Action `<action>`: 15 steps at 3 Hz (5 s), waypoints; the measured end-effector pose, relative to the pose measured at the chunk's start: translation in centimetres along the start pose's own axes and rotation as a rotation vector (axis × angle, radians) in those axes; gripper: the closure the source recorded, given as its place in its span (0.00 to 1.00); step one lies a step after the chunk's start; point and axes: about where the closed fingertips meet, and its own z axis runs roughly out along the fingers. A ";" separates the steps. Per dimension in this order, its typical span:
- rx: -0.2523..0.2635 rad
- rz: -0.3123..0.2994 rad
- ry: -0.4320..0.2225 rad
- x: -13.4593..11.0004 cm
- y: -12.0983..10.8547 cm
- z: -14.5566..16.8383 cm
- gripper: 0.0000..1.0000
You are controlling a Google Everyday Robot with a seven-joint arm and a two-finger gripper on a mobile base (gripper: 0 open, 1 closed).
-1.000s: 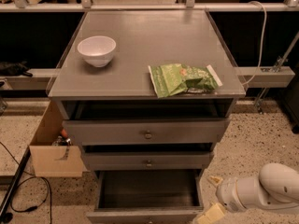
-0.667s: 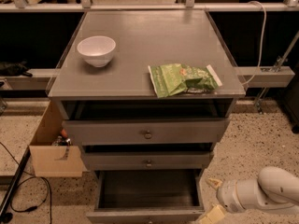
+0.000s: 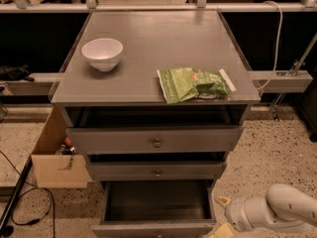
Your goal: Close bottom drawer
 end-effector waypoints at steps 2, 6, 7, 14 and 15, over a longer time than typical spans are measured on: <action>-0.028 0.123 -0.011 5.8 -2.1 6.3 0.00; -0.129 0.260 -0.061 10.3 -2.6 12.8 0.42; -0.129 0.260 -0.061 10.3 -2.6 12.8 0.66; 0.039 0.260 0.040 14.7 -6.0 17.4 1.00; 0.038 0.273 0.053 15.8 -5.9 18.4 1.00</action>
Offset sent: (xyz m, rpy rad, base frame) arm -0.0024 0.0032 -0.1425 0.0650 0.1504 -0.1134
